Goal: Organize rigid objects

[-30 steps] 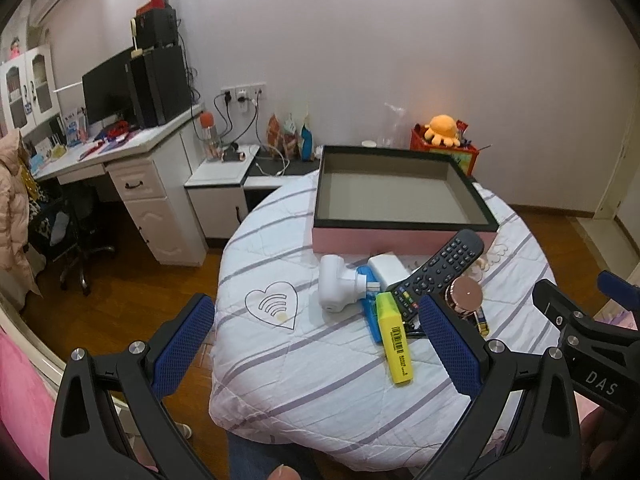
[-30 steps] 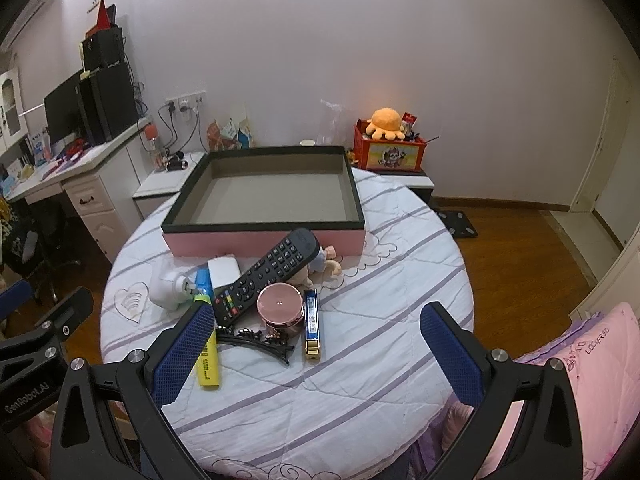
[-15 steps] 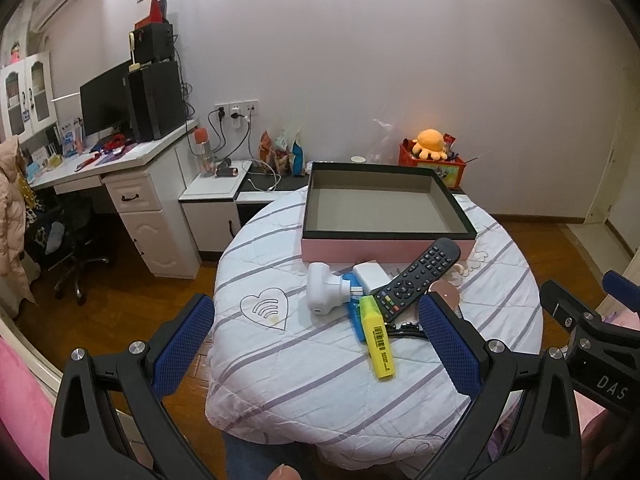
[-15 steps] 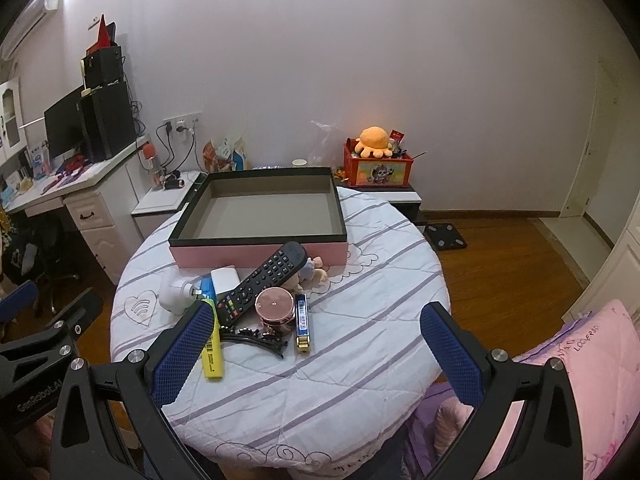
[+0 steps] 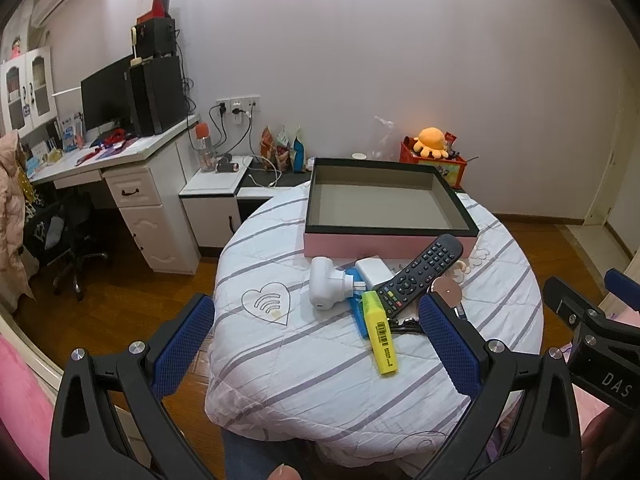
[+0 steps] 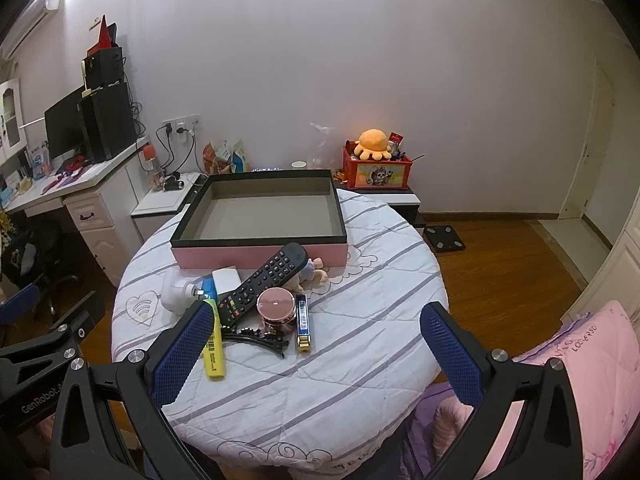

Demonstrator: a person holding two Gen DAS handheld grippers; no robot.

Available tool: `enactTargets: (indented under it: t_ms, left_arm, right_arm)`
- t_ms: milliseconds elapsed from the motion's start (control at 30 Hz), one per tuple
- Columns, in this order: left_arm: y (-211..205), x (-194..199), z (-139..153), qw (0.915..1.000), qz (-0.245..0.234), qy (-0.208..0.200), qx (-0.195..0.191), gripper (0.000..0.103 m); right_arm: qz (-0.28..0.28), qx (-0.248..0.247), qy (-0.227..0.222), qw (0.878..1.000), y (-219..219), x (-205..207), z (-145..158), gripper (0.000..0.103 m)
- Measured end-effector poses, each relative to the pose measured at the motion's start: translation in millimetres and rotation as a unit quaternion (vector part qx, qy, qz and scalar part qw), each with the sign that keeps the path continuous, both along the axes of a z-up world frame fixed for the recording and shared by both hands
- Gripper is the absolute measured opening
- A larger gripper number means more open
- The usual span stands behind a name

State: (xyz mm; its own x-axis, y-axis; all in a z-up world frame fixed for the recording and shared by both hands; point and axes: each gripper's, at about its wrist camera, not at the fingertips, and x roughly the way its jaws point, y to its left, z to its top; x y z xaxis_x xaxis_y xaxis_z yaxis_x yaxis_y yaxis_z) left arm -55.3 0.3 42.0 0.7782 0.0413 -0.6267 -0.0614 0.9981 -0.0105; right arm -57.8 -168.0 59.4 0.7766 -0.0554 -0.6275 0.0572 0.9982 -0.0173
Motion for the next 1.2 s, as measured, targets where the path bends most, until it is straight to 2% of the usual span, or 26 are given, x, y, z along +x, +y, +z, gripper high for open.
enactTargets:
  t_ms: [133, 400, 667, 933, 1033, 1100, 1200]
  left_arm:
    - [5, 9, -14, 0.9998, 0.002, 0.021, -0.005, 0.103]
    - [10, 43, -53, 0.9977, 0.005, 0.067, -0.011, 0.103]
    - [7, 80, -76, 0.9968, 0.001, 0.079, -0.007, 0.103]
    - [9, 105, -91, 0.9954, 0.002, 0.095, -0.008, 0.103]
    - [8, 110, -96, 0.9949, 0.0, 0.101, -0.006, 0.103]
    - [9, 112, -99, 0.9944, 0.001, 0.105, -0.007, 0.103]
    - [12, 115, -102, 0.9938, 0.003, 0.111, -0.008, 0.103]
  right_arm:
    - [0.005, 0.004, 0.014, 1.0, 1, 9, -11, 0.103]
    - [0.023, 0.016, 0.078, 0.997, -2, 46, -65, 0.103]
    - [0.049, 0.033, 0.124, 0.99, -3, 92, -112, 0.103]
    - [0.076, 0.031, 0.142, 0.986, 4, 123, -131, 0.096]
    - [0.079, 0.029, 0.15, 0.985, 6, 131, -139, 0.087]
    - [0.084, 0.032, 0.155, 0.984, 7, 135, -143, 0.073]
    - [0.093, 0.024, 0.161, 0.982, 14, 137, -147, 0.066]
